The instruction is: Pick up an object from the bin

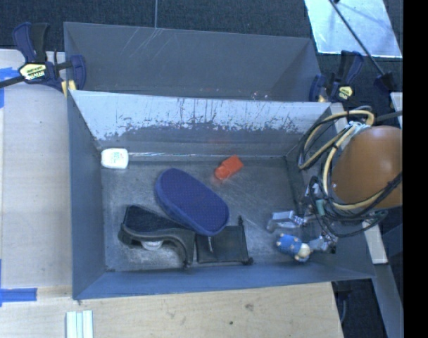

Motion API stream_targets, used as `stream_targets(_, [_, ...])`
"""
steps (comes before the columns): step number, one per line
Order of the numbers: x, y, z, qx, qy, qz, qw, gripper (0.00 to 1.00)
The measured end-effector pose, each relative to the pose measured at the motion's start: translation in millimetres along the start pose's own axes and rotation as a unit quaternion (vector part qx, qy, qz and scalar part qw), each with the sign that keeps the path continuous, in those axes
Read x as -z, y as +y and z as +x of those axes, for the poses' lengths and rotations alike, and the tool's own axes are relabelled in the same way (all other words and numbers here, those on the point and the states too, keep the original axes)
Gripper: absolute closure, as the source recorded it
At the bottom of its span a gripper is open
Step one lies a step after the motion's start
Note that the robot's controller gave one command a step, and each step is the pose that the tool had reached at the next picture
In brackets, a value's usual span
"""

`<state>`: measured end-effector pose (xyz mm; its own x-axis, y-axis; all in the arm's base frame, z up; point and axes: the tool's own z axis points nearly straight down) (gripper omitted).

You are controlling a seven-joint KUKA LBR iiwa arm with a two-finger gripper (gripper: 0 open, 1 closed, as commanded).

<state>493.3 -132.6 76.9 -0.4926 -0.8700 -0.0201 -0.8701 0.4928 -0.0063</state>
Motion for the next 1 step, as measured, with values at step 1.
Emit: stream_targets(1, [-7.6, 19.7, -25.9, 0.187, 0.0084, -0.005, 0.9823, 0.00])
